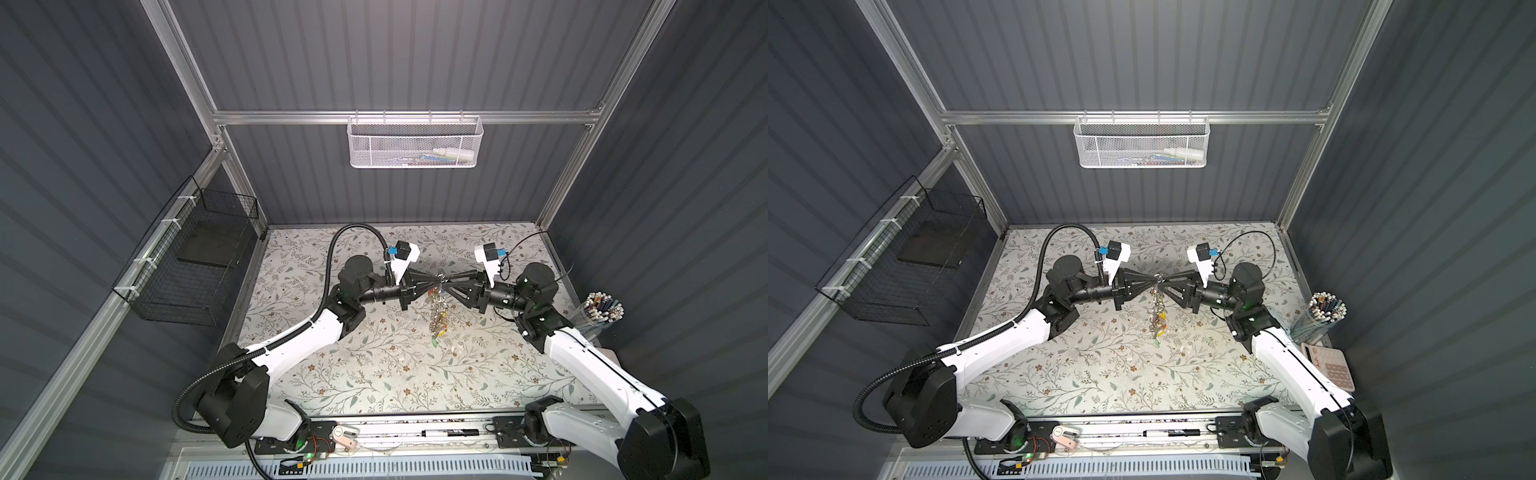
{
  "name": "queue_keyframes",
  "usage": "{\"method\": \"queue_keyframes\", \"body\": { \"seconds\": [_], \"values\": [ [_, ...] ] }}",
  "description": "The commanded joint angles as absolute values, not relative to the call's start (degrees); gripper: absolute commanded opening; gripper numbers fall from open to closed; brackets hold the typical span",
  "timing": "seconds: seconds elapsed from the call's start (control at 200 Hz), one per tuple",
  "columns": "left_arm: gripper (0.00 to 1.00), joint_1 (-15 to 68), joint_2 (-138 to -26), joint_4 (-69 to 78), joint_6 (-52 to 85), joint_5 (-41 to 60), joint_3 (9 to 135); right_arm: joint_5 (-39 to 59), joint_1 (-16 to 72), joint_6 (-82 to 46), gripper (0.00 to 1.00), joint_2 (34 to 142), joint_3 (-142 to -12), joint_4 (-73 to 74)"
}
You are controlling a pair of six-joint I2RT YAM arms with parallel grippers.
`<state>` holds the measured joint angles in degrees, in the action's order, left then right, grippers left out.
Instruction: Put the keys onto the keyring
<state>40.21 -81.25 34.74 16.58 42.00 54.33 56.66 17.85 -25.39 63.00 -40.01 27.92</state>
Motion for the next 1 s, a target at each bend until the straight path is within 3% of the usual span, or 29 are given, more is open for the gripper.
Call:
{"method": "queue_keyframes", "body": {
  "seconds": [0.0, 0.425, 0.99],
  "values": [
    [0.0, 40.52, -80.24, 38.25, 16.63, 42.98, 57.39, 56.97, 18.04, -25.06, 0.31, 63.43, -41.48, 28.7],
    [0.0, 40.51, -80.02, 38.73, 17.27, 42.47, 58.33, 56.15, 18.28, -23.73, 0.09, 63.7, -41.51, 27.04],
    [0.0, 40.94, -82.52, 44.56, 20.82, 42.45, 57.9, 55.61, 22.34, -21.38, 0.09, 68.09, -43.95, 24.43]
  ]
}}
